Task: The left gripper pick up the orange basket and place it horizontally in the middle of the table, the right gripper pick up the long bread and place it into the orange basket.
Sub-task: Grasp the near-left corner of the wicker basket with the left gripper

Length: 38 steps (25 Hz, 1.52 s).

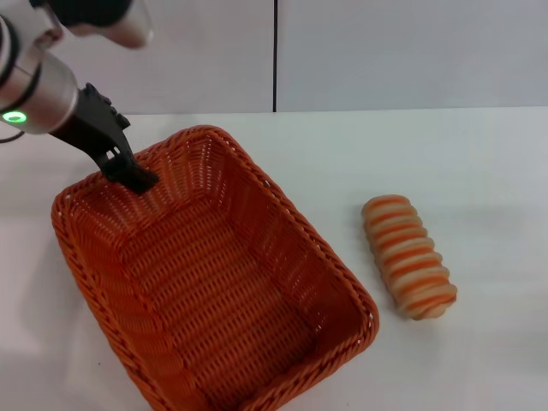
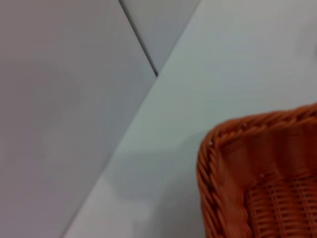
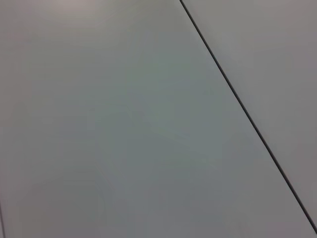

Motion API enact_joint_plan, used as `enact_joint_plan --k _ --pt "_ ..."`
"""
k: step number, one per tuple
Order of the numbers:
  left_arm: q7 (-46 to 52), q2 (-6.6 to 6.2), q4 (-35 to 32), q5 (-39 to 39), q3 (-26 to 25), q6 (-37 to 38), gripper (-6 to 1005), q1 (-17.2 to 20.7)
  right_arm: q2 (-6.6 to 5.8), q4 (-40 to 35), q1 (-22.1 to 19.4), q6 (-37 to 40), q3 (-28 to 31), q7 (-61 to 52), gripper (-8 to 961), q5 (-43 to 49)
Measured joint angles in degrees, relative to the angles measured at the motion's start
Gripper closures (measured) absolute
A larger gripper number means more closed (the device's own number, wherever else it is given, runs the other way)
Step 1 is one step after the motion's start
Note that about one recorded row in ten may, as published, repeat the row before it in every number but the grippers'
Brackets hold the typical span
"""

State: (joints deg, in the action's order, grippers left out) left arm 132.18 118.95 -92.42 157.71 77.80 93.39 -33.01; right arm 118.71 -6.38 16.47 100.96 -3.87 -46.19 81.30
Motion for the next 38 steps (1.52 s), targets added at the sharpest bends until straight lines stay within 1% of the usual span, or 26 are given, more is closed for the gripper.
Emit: enact_joint_plan --k 1,3,5,8,12,13,16,17,19,24,35,38 --pt "0.57 0.04 1.89 1.08 1.83 -1.38 155 -0.06 0.00 0.03 0.02 -0.27 0.01 0.00 236 0.00" --pt "0.78 0.06 6.08 1.34 2.66 -3.49 156 -0.57 0.01 0.05 0.03 -0.68 0.00 -0.01 235 0.00" --pt "0.85 0.06 8.48 1.40 3.21 -5.14 158 -0.76 0.02 0.08 0.09 -1.10 0.00 -0.02 235 0.00" --pt "0.93 0.05 10.92 1.43 4.42 -7.74 171 -0.91 0.03 0.00 0.13 -1.79 -0.05 -0.03 235 0.01" --pt "0.98 0.04 13.19 1.45 4.84 -9.14 188 -1.57 -0.03 -0.09 0.21 -2.28 -0.23 -0.11 235 0.18" --pt "1.22 0.09 16.04 1.50 4.85 -9.91 193 -2.99 -0.04 -0.10 0.23 -2.54 -0.22 -0.12 235 0.20" --pt "1.41 0.11 19.14 1.50 4.87 -10.17 205 -5.06 -0.10 -0.12 0.29 -3.26 -0.28 -0.13 235 0.26" --pt "1.41 0.11 19.14 1.50 4.87 -10.17 210 -5.06 -0.12 -0.12 0.30 -3.46 -0.30 -0.13 235 0.31" --pt "1.40 0.13 21.53 1.35 4.58 -9.84 218 -7.28 -0.14 -0.12 0.31 -3.76 -0.36 -0.13 235 0.38" --pt "1.23 0.14 21.21 1.06 4.37 -9.55 240 -8.17 -0.15 -0.19 0.07 -4.38 -0.15 -0.13 235 0.43" --pt "0.98 0.09 21.52 3.00 5.38 -9.36 472 -8.96 -0.25 -0.59 0.12 -5.85 0.01 -0.13 236 0.44" --pt "1.58 0.11 22.71 3.79 5.38 -9.36 599 -9.52 -0.24 -0.59 0.23 -6.13 -0.03 -0.13 236 0.44"
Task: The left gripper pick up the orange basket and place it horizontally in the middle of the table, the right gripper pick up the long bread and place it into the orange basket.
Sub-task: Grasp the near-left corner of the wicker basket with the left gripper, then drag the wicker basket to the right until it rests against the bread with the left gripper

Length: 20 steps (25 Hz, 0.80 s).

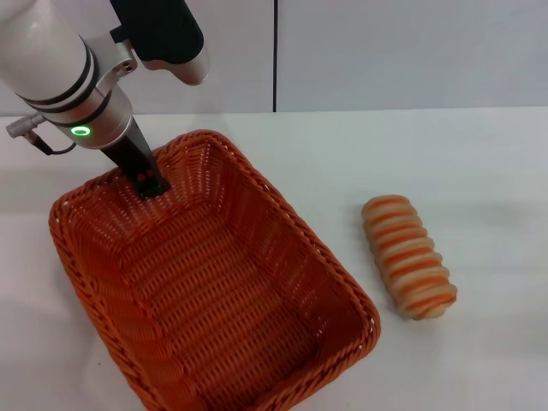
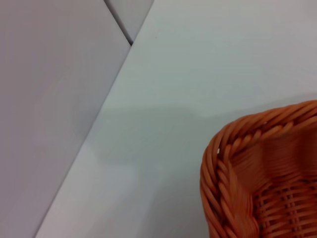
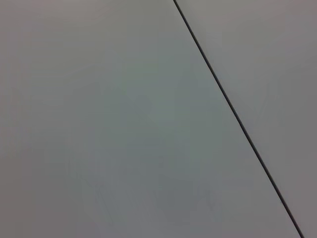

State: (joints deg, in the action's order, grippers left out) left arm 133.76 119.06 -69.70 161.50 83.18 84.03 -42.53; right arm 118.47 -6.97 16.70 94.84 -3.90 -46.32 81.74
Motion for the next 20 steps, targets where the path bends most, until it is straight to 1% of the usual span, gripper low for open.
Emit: enact_joint_plan --k 2,5,7,11,13,17,20 --pt "0.86 0.02 0.69 -0.06 -0.18 -0.12 683 -0.28 0.00 0.01 0.05 -0.35 0.00 0.00 236 0.00" --pt "3.69 0.03 0.60 -2.27 -0.85 -0.62 742 -0.54 0.00 0.03 0.06 -0.59 0.01 0.00 236 0.00" --pt "5.66 0.04 0.48 -3.80 -1.90 -0.88 746 -1.12 0.00 0.03 -0.08 -0.62 0.01 0.00 236 -0.17" --pt "13.30 0.02 0.57 -7.82 -6.04 -1.10 757 -3.11 0.00 0.01 -0.25 -0.79 0.03 0.00 236 -0.38" --pt "16.31 0.01 0.46 -9.19 -6.86 -1.31 766 -4.08 -0.01 -0.04 -0.26 -0.94 0.07 0.00 236 -0.40" --pt "20.82 0.05 0.05 -7.75 -6.16 -4.09 782 -5.55 -0.13 0.12 -0.04 -0.98 0.09 0.01 235 -0.43" --pt "25.02 0.04 0.94 -5.38 -6.60 -6.70 793 -7.16 -0.15 0.33 0.11 -0.99 0.05 0.00 235 -0.44"
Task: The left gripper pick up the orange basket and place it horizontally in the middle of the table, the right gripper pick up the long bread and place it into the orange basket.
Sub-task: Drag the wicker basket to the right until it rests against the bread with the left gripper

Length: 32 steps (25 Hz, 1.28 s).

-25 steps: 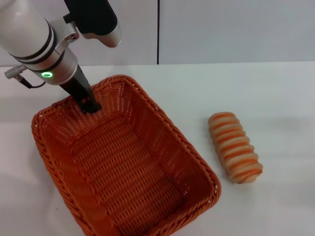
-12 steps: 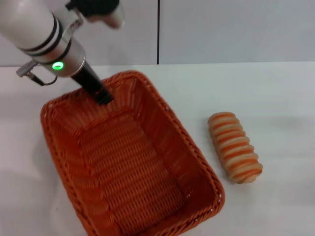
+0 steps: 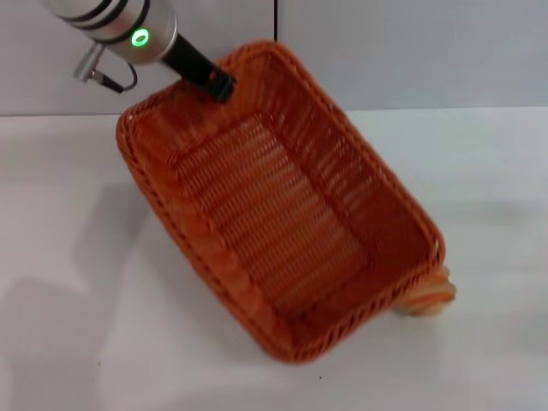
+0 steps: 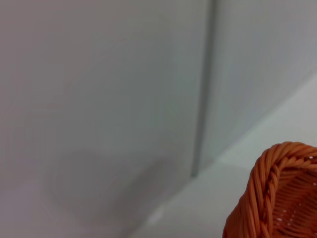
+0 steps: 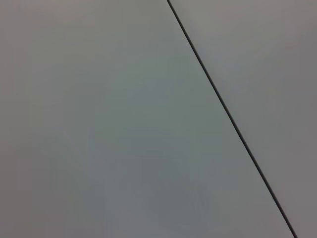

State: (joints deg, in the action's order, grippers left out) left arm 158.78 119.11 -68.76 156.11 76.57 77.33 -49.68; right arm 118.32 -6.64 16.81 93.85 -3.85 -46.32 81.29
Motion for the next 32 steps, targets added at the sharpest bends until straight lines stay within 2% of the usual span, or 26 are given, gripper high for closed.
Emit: enact_joint_plan --k 5,8,15,22,26,32 --pt "4.66 -0.24 1.75 5.53 -4.63 0.48 811 -1.62 -0.61 0.41 0.16 0.11 0.00 0.00 235 0.00" --pt "5.51 -0.47 2.00 5.91 -7.09 2.38 824 -0.82 -1.07 0.77 0.47 0.11 -0.18 0.00 235 0.00" --pt "6.14 -0.35 -0.84 6.20 -8.81 5.05 847 5.59 -2.14 2.00 1.93 0.01 -0.51 -0.01 235 0.46" --pt "6.36 -0.02 -10.05 4.69 -8.59 9.66 862 13.71 -2.71 2.87 2.98 -0.14 -0.94 -0.04 235 0.73" --pt "6.37 -0.01 -14.80 0.57 -7.74 11.67 863 18.32 -2.78 2.88 3.36 -0.17 -1.33 -0.52 235 0.77" --pt "6.40 -0.01 -15.77 -2.91 -3.49 12.17 863 23.17 -2.76 2.85 3.55 -0.17 -1.34 -0.92 236 0.80"
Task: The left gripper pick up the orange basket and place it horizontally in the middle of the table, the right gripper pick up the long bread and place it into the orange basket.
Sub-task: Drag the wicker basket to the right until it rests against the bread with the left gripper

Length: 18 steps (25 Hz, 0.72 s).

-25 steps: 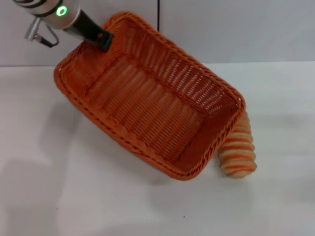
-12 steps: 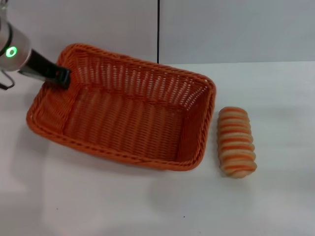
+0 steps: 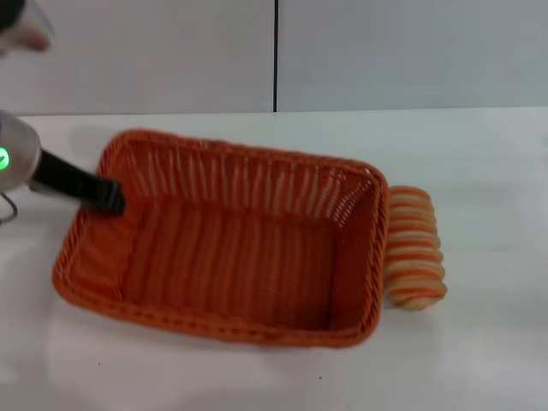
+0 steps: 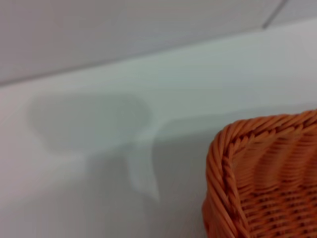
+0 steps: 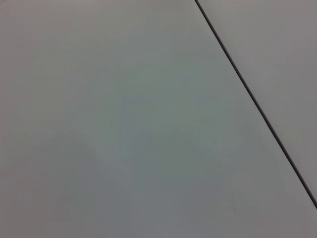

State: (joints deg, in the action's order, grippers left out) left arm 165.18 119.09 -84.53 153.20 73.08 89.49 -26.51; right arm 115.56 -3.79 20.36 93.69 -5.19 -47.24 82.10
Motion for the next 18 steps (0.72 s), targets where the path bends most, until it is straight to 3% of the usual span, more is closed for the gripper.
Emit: enact_joint_plan --k 6,18 --pt "0.03 -0.05 -1.26 -0.77 7.30 -1.81 864 2.69 0.26 -0.29 0.02 0.05 0.00 -0.08 236 0.00" --pt "-0.02 -0.29 -3.83 -3.67 6.18 -1.56 866 1.89 0.76 -0.43 -0.36 0.51 0.00 -0.36 236 0.00"
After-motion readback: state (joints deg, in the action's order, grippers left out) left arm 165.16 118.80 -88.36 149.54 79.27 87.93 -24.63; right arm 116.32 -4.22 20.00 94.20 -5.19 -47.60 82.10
